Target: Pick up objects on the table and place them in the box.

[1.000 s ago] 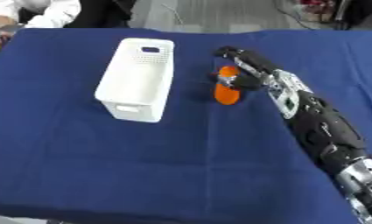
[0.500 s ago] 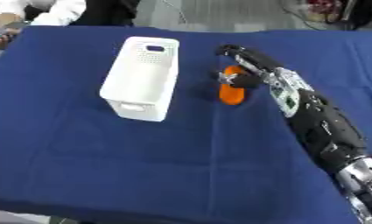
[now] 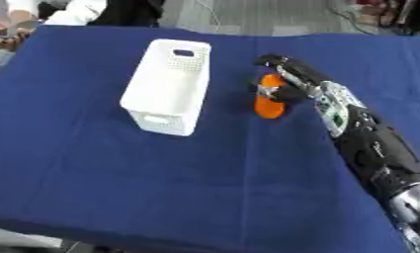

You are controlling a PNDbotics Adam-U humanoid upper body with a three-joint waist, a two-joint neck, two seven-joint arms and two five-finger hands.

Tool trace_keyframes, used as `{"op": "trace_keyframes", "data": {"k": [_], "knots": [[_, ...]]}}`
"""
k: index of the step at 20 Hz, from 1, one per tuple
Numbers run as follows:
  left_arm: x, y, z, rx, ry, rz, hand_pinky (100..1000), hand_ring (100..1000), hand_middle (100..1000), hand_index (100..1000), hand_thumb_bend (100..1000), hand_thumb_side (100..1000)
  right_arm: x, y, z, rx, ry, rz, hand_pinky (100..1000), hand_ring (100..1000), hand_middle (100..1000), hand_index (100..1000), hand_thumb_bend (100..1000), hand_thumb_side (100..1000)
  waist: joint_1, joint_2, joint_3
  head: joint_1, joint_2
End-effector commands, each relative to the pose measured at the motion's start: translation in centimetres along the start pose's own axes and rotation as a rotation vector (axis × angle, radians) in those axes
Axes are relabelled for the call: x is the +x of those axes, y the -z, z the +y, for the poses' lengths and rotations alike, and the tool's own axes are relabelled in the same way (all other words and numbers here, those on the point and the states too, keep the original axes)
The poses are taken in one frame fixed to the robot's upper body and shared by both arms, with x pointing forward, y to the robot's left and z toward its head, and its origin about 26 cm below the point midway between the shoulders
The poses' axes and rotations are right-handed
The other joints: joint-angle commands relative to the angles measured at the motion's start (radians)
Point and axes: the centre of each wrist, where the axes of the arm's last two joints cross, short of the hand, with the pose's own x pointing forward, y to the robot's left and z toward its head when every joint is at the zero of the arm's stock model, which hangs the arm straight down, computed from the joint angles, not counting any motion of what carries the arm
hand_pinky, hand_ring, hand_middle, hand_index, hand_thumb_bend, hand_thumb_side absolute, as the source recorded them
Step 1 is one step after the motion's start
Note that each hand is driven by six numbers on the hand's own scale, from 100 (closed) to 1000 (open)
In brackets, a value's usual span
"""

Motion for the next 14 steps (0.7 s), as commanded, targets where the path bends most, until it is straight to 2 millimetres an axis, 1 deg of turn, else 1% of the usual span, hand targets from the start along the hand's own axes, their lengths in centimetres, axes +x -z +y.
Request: {"op": "trace_keyframes", "data": {"k": [1, 13, 14], "knots": [[0.4, 0.7, 0.1, 0.002, -0.005, -0.031, 1000, 935, 991, 947, 227, 850, -0.9, -0.4, -1.0, -0.011, -0.015, 0.031, 856, 883, 928, 948, 429, 1000, -0.002, -0.007, 0.003, 0.006, -0.001], [0.5, 0.9, 0.1, -0.003, -0.009, -0.037, 1000, 935, 991, 947, 227, 849, -2.0, -1.2, -0.9, -0.012, -0.010, 0.088, 842, 879, 926, 948, 406, 1000, -0.005, -0.005, 0.006, 0.010, -0.001], [0.5, 0.9, 0.1, -0.003, -0.009, -0.037, 1000, 935, 991, 947, 227, 849, -2.0, -1.2, -0.8, -0.009, -0.012, 0.089, 819, 875, 927, 949, 389, 1000, -0.005, -0.004, 0.006, 0.010, -0.001]]}}
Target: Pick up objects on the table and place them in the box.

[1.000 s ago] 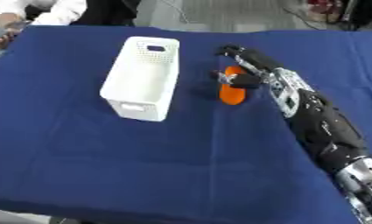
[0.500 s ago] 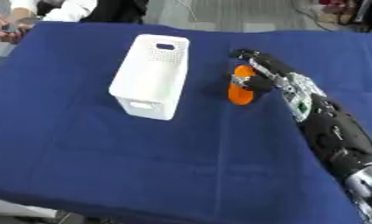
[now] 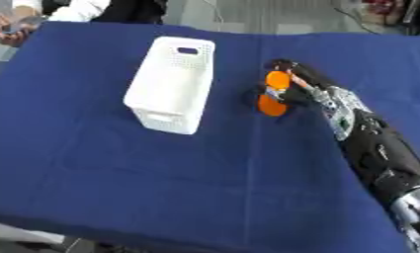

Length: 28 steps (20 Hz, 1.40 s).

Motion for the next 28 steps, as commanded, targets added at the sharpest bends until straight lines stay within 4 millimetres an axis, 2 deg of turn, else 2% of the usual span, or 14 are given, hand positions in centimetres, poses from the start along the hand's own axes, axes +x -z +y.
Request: {"op": "trace_keyframes", "data": {"k": [1, 2, 5, 6, 7, 8, 10, 11, 12, 13, 14, 16, 22, 28], "knots": [[0.4, 0.6, 0.2, 0.002, -0.003, -0.029, 1000, 935, 991, 947, 227, 848, -0.7, -0.4, -1.4, -0.015, -0.032, 0.023, 795, 871, 925, 949, 374, 1000, 0.000, -0.011, 0.001, 0.010, -0.001], [0.4, 0.6, 0.2, 0.002, -0.003, -0.029, 1000, 935, 991, 947, 227, 848, -0.7, -0.4, -1.4, -0.011, -0.036, 0.027, 754, 849, 908, 945, 368, 1000, 0.000, -0.011, 0.001, 0.010, -0.001], [0.4, 0.6, 0.2, 0.000, -0.003, -0.030, 1000, 935, 991, 947, 226, 848, -0.8, -0.4, -1.4, -0.015, -0.052, 0.046, 513, 731, 827, 899, 368, 1000, 0.000, -0.010, 0.001, 0.011, -0.001], [0.4, 0.6, 0.2, 0.000, -0.003, -0.030, 1000, 935, 991, 947, 226, 848, -0.8, -0.4, -1.4, -0.022, -0.054, 0.053, 331, 623, 741, 836, 313, 949, -0.001, -0.010, 0.001, 0.012, -0.001], [0.4, 0.6, 0.2, -0.001, -0.003, -0.030, 1000, 935, 991, 947, 226, 848, -0.8, -0.4, -1.4, -0.033, -0.054, 0.058, 277, 584, 704, 809, 311, 913, -0.001, -0.010, 0.001, 0.013, -0.001], [0.4, 0.6, 0.2, -0.002, -0.003, -0.029, 1000, 935, 991, 947, 226, 848, -0.8, -0.4, -1.4, -0.048, -0.052, 0.061, 100, 446, 577, 706, 277, 787, -0.001, -0.010, 0.000, 0.014, -0.001], [0.4, 0.6, 0.2, -0.003, -0.003, -0.028, 1000, 935, 991, 947, 226, 848, -0.8, -0.4, -1.6, -0.089, -0.045, 0.059, 100, 268, 421, 532, 221, 640, -0.001, -0.010, 0.000, 0.016, -0.001], [0.4, 0.6, 0.2, -0.003, -0.002, -0.028, 1000, 935, 991, 947, 226, 848, -0.8, -0.5, -1.7, -0.114, -0.041, 0.059, 100, 268, 421, 532, 221, 640, -0.001, -0.010, 0.000, 0.016, -0.001], [0.4, 0.6, 0.2, -0.004, -0.002, -0.028, 1000, 935, 990, 947, 226, 847, -0.7, -0.5, -1.8, -0.142, -0.039, 0.057, 100, 100, 210, 297, 184, 537, -0.001, -0.011, 0.000, 0.017, -0.001], [0.4, 0.6, 0.2, -0.004, -0.002, -0.028, 1000, 935, 990, 947, 226, 847, -0.7, -0.5, -1.9, -0.181, -0.035, 0.054, 100, 124, 249, 339, 202, 553, -0.001, -0.011, 0.000, 0.018, -0.001], [0.4, 0.6, 0.2, -0.004, -0.002, -0.027, 1000, 934, 990, 947, 226, 847, -0.7, -0.5, -2.1, -0.230, -0.030, 0.050, 100, 100, 100, 163, 138, 503, -0.001, -0.011, 0.000, 0.019, -0.001], [0.4, 0.5, 0.2, -0.004, -0.002, -0.027, 1000, 934, 990, 947, 226, 847, -0.7, -0.6, -2.3, -0.309, -0.034, 0.048, 100, 100, 100, 117, 136, 460, -0.001, -0.011, -0.001, 0.021, -0.001], [0.4, 0.5, 0.2, -0.009, -0.001, -0.025, 1000, 934, 988, 946, 225, 847, -1.0, -0.9, -2.1, -0.431, -0.020, 0.024, 100, 100, 100, 100, 100, 484, -0.003, -0.012, -0.001, 0.031, -0.001], [0.3, 0.2, 0.4, -0.016, 0.009, -0.014, 1000, 934, 987, 945, 224, 847, -0.7, -0.9, -4.9, -0.425, 0.052, -0.074, 100, 100, 100, 100, 100, 545, -0.006, -0.019, -0.010, 0.048, -0.001]]}}
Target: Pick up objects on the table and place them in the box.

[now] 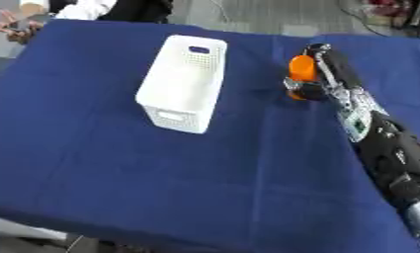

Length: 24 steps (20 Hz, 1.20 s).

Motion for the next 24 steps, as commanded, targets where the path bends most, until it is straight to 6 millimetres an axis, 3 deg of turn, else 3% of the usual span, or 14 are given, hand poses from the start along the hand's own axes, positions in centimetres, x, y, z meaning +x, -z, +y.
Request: {"op": "trace_keyframes", "data": {"k": [1, 11, 24], "knots": [[0.3, 0.2, 0.5, -0.009, 0.017, -0.015, 1000, 935, 987, 945, 224, 847, 0.5, 1.5, -3.4, -0.027, 0.017, -0.057, 100, 100, 100, 100, 100, 554, -0.003, -0.020, -0.006, 0.016, -0.001], [0.2, -0.1, 0.7, -0.023, 0.033, -0.002, 1000, 935, 986, 944, 223, 847, 5.8, 6.2, -8.2, 0.014, 0.203, -0.168, 100, 100, 100, 100, 100, 613, -0.011, -0.033, -0.020, 0.033, -0.001], [0.5, 1.0, 0.4, -0.013, 0.018, -0.038, 1000, 935, 986, 945, 231, 841, 9.3, 8.3, -8.8, 0.087, 0.247, -0.261, 100, 100, 100, 100, 100, 623, -0.036, -0.031, 0.020, 0.041, -0.001]]}}
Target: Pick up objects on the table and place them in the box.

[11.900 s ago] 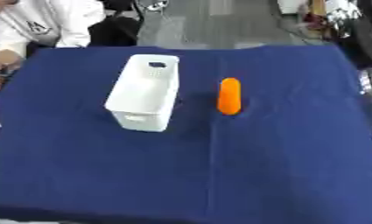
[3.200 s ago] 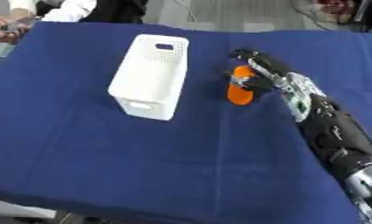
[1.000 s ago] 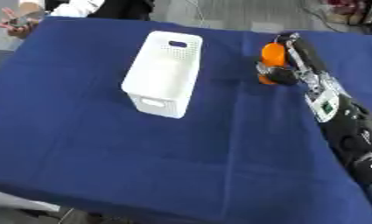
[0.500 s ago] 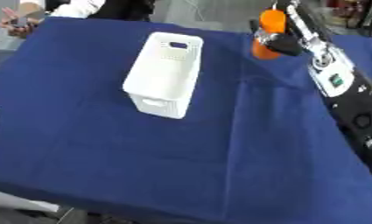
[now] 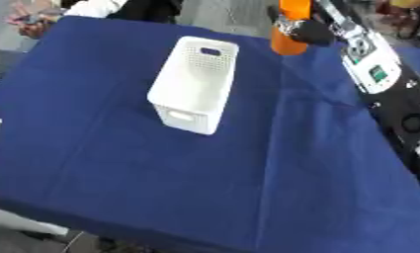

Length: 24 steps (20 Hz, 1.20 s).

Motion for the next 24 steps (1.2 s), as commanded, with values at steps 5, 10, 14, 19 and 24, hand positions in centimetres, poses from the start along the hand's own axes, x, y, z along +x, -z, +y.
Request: {"op": "trace_keyframes", "data": {"k": [5, 10, 14, 19, 24], "knots": [[0.8, 2.1, 0.0, 0.008, -0.007, -0.074, 1000, 935, 985, 947, 238, 837, 1.8, 1.6, -1.5, -0.017, -0.009, -0.058, 100, 100, 100, 100, 100, 630, -0.027, -0.004, 0.058, 0.010, -0.004], [1.2, 3.5, -0.5, 0.004, -0.026, -0.113, 1000, 935, 986, 949, 240, 840, 1.9, 1.8, -1.6, -0.041, -0.010, -0.061, 100, 100, 100, 100, 100, 644, -0.054, 0.018, 0.111, 0.006, -0.004], [1.6, 4.5, -0.8, -0.007, -0.031, -0.144, 1000, 935, 986, 950, 241, 840, 2.1, 2.0, -2.0, -0.069, -0.008, -0.073, 100, 100, 100, 100, 100, 652, -0.081, 0.039, 0.150, 0.006, -0.017], [1.9, 5.3, -1.0, -0.011, -0.039, -0.170, 1000, 935, 987, 952, 243, 839, 2.2, 2.0, -2.5, -0.098, -0.009, -0.077, 100, 100, 100, 100, 100, 660, -0.104, 0.056, 0.182, 0.007, -0.031], [2.0, 5.6, -1.0, -0.008, -0.040, -0.173, 1000, 935, 988, 954, 245, 840, 1.7, 1.6, -2.9, -0.132, -0.014, -0.059, 100, 100, 100, 100, 100, 659, -0.114, 0.063, 0.194, 0.016, -0.041]]}}
